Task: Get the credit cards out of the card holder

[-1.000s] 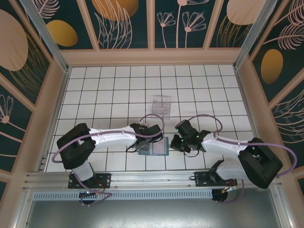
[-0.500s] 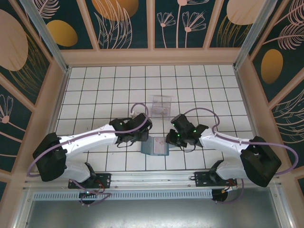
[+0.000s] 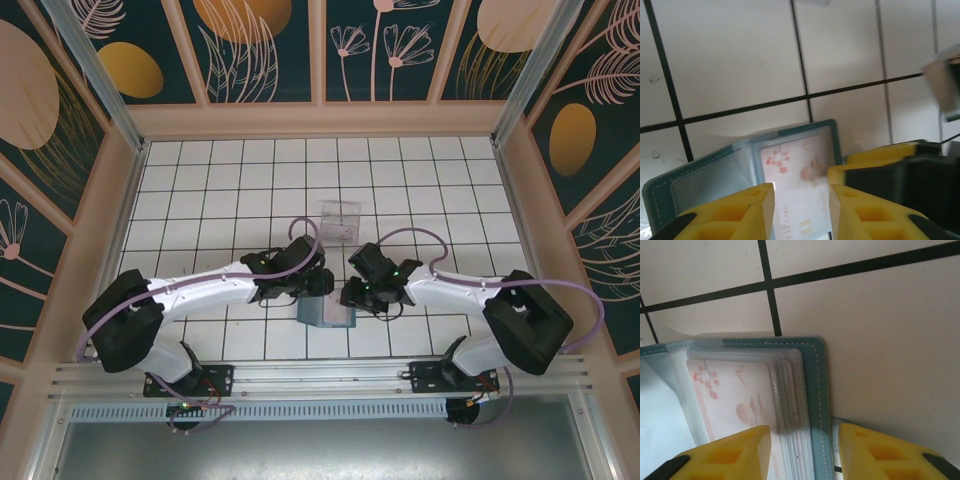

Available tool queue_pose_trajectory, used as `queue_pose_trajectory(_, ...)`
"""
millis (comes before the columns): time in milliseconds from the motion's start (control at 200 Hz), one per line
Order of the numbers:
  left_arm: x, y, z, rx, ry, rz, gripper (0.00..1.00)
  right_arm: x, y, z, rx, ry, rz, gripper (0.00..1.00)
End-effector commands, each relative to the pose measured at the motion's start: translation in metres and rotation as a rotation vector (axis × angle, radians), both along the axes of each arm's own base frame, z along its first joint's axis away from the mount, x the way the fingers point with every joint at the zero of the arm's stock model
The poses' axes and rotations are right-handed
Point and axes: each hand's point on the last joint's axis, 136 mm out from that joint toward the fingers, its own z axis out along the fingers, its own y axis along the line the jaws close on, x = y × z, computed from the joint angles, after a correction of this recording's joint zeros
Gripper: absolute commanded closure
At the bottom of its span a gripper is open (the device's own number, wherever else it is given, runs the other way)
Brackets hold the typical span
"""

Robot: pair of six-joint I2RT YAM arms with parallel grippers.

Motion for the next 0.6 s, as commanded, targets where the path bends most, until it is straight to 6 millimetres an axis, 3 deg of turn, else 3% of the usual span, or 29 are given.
queue_pose_trajectory(0,-0.002,-0.008,-0.007,-0.076,0.047,0.011,0.65,0.001,0.001,0.000,-0.026,-0.007,0.014,0.56)
queue_pose_trajectory(245,-0.011,-0.001,-0.030,-0.044,0.094,0.000,0.67,0.000,0.000,-0.009,-0.060,0.011,0.029,0.55)
queue_pose_trajectory(596,-0.019,0.014,-0.052,0.051,0.130,-0.016,0.70,-0.002,-0.002,-0.012,-0.070,0.016,0.025,0.66)
